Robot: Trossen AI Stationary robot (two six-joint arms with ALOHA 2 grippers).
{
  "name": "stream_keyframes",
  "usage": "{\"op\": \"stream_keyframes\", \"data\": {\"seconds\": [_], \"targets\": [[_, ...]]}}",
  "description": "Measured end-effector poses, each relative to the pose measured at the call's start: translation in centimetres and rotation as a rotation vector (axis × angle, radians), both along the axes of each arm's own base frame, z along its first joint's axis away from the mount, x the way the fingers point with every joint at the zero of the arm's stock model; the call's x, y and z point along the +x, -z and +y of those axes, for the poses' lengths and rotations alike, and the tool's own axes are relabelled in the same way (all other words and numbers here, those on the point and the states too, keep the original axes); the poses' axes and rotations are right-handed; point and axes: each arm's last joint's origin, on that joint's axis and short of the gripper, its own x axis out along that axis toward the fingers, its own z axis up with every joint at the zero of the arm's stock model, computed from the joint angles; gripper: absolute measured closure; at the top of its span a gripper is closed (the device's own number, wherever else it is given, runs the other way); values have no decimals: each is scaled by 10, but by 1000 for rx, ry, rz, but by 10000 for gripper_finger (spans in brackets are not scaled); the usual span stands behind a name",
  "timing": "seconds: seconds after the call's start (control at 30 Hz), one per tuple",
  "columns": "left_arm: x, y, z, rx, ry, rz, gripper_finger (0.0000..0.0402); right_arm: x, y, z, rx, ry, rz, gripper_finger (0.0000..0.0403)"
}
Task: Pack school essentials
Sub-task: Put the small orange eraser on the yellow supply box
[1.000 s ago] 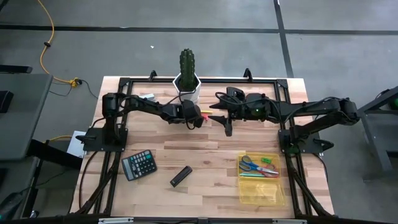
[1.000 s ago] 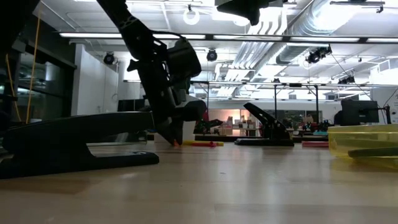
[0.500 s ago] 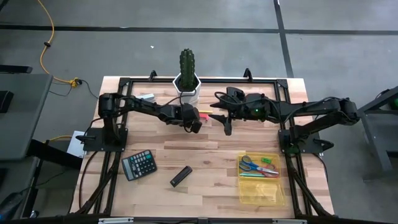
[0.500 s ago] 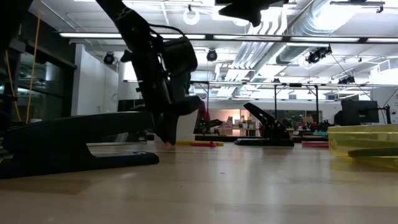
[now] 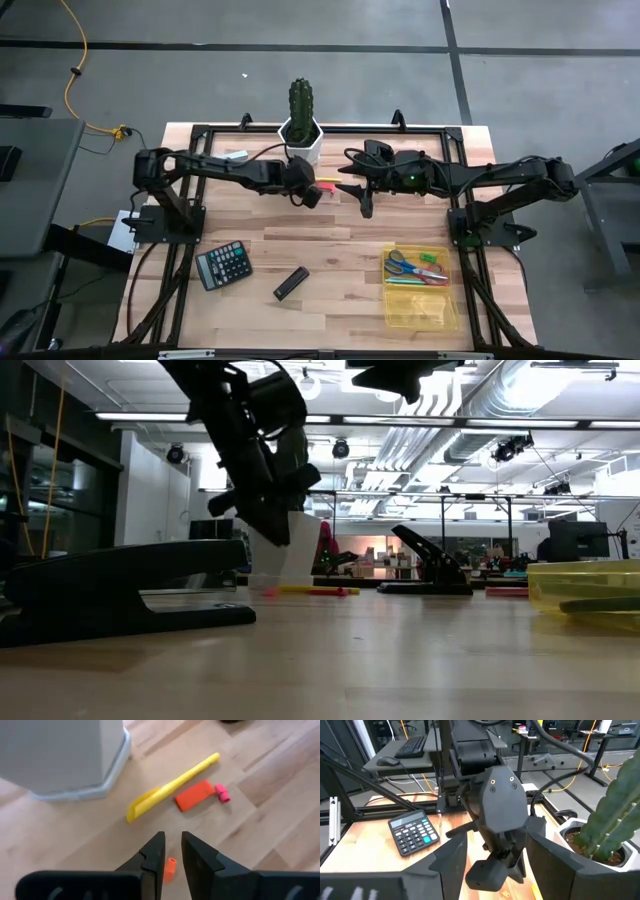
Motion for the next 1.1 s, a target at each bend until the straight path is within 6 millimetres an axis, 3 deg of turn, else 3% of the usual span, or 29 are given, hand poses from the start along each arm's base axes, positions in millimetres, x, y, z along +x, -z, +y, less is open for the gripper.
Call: {"op": "stream_keyframes", "data": {"seconds": [0.2,0.67,1.1], "targets": [[4,16,-1,-54,104,55,329,0,0,0,0,0,1,208],[12,51,-2,-147,173,128,232,0,2,0,5,1,17,208],[14,63,-3,-177,188,163,238,0,2,0,5,1,21,208]]}}
